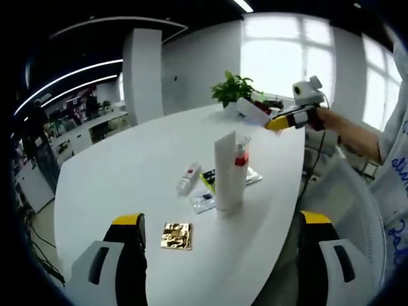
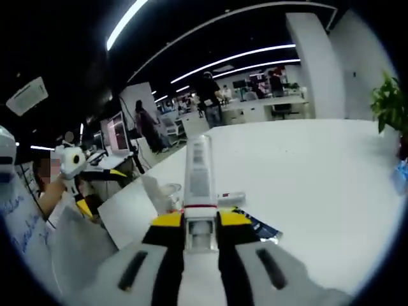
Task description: Arrange the skincare products in the storage area until every visible bottle or jar stands upright without overlapping.
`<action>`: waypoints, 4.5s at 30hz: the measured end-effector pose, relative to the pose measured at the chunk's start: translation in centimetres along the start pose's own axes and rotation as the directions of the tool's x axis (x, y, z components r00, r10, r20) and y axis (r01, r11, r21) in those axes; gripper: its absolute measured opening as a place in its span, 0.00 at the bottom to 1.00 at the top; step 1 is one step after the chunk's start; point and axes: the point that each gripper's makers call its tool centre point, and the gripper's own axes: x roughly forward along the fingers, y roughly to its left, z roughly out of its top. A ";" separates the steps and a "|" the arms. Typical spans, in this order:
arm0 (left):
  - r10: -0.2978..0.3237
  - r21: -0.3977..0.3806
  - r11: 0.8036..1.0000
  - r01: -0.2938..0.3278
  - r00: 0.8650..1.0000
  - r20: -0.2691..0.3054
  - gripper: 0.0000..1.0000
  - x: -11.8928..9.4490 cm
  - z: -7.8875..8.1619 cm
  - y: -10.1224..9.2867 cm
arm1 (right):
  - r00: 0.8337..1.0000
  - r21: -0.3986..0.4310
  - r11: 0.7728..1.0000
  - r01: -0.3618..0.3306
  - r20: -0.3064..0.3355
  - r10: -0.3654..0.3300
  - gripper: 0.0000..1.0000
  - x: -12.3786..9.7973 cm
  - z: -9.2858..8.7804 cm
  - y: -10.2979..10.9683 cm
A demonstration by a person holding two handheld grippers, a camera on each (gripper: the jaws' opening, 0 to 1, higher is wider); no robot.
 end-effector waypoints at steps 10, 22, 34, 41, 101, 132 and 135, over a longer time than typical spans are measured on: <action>-0.012 0.006 1.000 0.012 1.000 -0.005 0.97 0.0 0.1 -0.3 | 0.995 -0.039 0.995 -0.093 0.036 0.095 0.18 -0.8 1.6 4.3; -0.014 0.015 1.000 0.014 1.000 -0.006 0.97 -0.2 0.2 -0.5 | 0.980 -0.063 0.979 -0.195 0.036 0.198 0.18 -0.8 1.9 8.7; -0.015 0.013 1.000 0.016 1.000 -0.013 0.95 -0.2 -0.2 -1.0 | 0.956 -0.059 0.954 -0.293 -0.041 0.290 0.18 0.8 -0.6 11.6; -0.029 0.017 0.999 0.029 0.999 -0.025 0.91 0.0 -0.5 -1.4 | 0.943 -0.052 0.945 -0.324 -0.100 0.318 0.18 2.2 -2.6 12.1; 0.173 0.631 0.776 0.014 0.957 -0.234 0.42 4.6 -3.5 -1.3 | 0.760 -0.092 0.861 -0.500 -0.524 0.385 0.18 7.7 -10.7 14.2; 0.115 0.886 0.444 0.131 0.973 -0.201 0.21 7.4 -3.0 -4.6 | 0.655 0.053 0.851 -0.522 -0.615 0.440 0.19 8.2 -9.9 13.2; 0.110 0.883 0.448 0.141 0.971 -0.211 0.20 7.2 -3.2 -4.7 | 0.645 0.073 0.847 -0.526 -0.615 0.454 0.19 8.2 -9.9 13.3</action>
